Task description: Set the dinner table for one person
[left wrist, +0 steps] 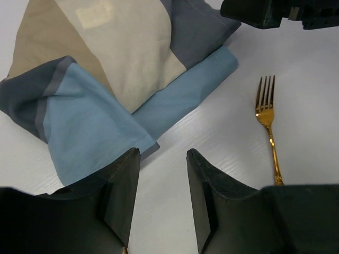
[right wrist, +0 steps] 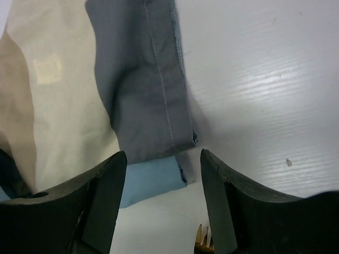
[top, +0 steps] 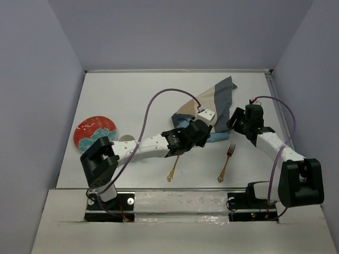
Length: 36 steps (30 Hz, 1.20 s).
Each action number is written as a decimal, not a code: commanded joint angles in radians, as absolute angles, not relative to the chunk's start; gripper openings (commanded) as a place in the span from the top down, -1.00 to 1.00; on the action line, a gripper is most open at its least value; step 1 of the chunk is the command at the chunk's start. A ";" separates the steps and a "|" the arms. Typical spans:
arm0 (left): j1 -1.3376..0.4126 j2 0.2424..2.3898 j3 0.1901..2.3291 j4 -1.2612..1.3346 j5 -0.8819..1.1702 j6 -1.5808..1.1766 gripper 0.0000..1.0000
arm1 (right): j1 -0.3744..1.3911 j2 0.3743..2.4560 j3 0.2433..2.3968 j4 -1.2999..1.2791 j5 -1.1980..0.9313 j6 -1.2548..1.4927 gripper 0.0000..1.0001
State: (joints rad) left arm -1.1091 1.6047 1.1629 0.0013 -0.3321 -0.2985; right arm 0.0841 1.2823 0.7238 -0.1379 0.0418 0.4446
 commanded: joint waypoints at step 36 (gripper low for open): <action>-1.189 1.944 1.407 -0.163 -0.692 -0.176 0.21 | 0.017 1.439 0.577 0.241 -0.068 0.667 0.21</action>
State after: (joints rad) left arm -1.1831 1.9472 1.3529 -0.1661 -0.6289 -0.1844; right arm 0.0193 1.4391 0.5880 0.1741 -0.0788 0.6590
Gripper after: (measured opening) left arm 0.481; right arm 0.440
